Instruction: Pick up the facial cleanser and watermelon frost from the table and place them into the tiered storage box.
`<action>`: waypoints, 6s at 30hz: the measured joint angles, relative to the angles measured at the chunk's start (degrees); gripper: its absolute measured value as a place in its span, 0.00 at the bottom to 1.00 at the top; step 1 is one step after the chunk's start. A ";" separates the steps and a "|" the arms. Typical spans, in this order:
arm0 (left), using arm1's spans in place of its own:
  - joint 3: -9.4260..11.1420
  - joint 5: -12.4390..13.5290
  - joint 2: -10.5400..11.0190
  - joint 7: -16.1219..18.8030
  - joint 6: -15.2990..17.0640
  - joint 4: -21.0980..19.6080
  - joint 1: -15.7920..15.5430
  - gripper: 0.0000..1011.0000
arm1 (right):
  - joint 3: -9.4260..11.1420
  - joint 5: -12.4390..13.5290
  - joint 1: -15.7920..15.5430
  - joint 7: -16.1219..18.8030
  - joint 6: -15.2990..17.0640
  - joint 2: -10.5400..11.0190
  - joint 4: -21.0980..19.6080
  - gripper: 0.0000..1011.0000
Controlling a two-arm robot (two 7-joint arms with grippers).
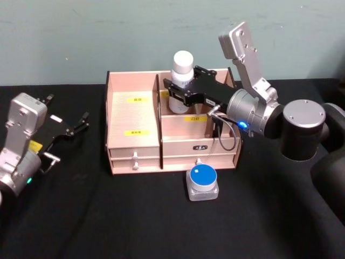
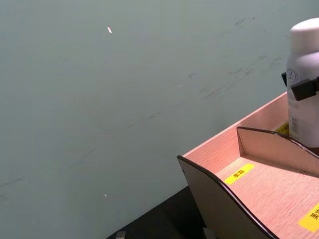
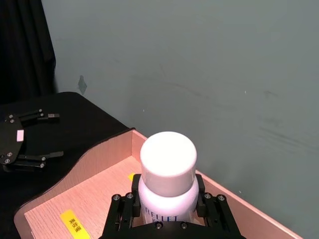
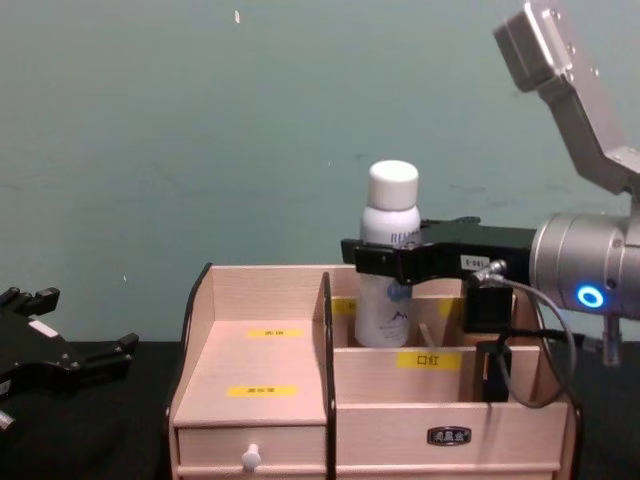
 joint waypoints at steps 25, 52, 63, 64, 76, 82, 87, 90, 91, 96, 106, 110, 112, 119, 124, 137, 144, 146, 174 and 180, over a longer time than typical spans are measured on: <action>0.00 0.00 0.00 0.00 0.00 0.00 0.00 0.99 | -0.41 -0.91 -0.41 0.69 0.49 -1.21 4.61 0.59; 0.00 0.00 0.00 0.00 0.00 0.00 0.00 0.99 | 0.01 -0.89 -0.83 0.67 0.16 -1.07 3.85 0.94; 0.00 0.00 0.00 0.00 0.00 0.00 0.00 0.99 | 1.65 -1.18 -4.06 -0.25 3.30 3.46 -8.37 0.99; 0.00 0.00 0.00 0.00 0.00 0.00 0.00 0.99 | 1.84 -1.45 -4.95 -0.55 4.51 4.59 -11.05 0.99; 0.00 0.00 0.00 0.00 0.00 0.00 0.00 0.99 | 5.08 -1.52 -16.08 -2.73 11.64 12.06 -28.72 0.99; 0.00 0.00 0.00 0.00 0.00 0.00 0.00 0.99 | 7.65 1.10 -23.84 -3.35 13.76 14.54 -33.49 0.99; 0.00 0.00 0.00 0.00 0.00 0.00 0.00 0.99 | 9.59 3.38 -29.88 -4.35 14.24 15.57 -35.13 0.99; 0.00 0.00 0.00 0.00 0.00 0.00 0.00 0.99 | 10.00 4.10 -31.62 -4.76 14.25 15.63 -35.18 0.99; 0.00 0.00 0.00 0.00 0.00 0.00 0.00 0.99 | 10.19 4.56 -32.57 -5.09 14.26 15.59 -35.08 0.99; 0.00 0.00 0.00 0.00 0.00 0.00 0.00 0.99 | 10.05 5.27 -34.24 -6.18 14.92 15.03 -33.99 0.99; 0.00 0.00 0.00 0.00 0.00 0.00 0.00 0.99 | 7.98 3.34 -32.99 -7.48 16.47 13.75 -31.63 0.99; 0.00 0.00 0.00 0.00 0.00 0.00 0.00 0.99 | 7.37 2.84 -32.28 -7.47 16.74 12.81 -30.35 0.99; 0.00 0.00 0.00 0.00 0.00 0.00 0.00 0.99 | 6.77 2.46 -31.79 -7.22 16.80 12.24 -29.79 0.99; 0.00 0.00 0.00 0.00 0.00 0.00 0.00 0.99 | 5.74 1.61 -30.91 -6.53 16.86 11.51 -29.26 0.99; 0.00 0.00 0.00 0.00 0.00 0.00 0.00 0.99 | 5.23 1.04 -30.28 -5.99 16.85 11.02 -28.81 0.99; 0.00 0.00 0.00 0.00 0.00 0.00 0.00 0.99 | 4.65 0.05 -29.55 -5.52 16.81 10.11 -27.29 0.99; 0.00 0.00 0.00 0.00 0.00 0.00 0.00 0.99 | 4.39 -0.51 -29.22 -5.23 16.38 9.79 -26.57 0.99; 0.00 0.00 0.00 0.00 0.00 0.00 0.00 0.99 | 4.19 -1.00 -29.03 -5.22 16.22 9.70 -26.34 0.99; 0.00 0.00 0.00 0.00 0.00 0.00 0.00 0.99 | 4.15 -1.33 -29.00 -5.36 16.21 9.71 -26.34 0.83; 0.00 0.00 0.00 0.00 0.00 0.00 0.00 0.99 | 4.15 -1.29 -29.01 -5.35 16.18 9.71 -26.36 0.69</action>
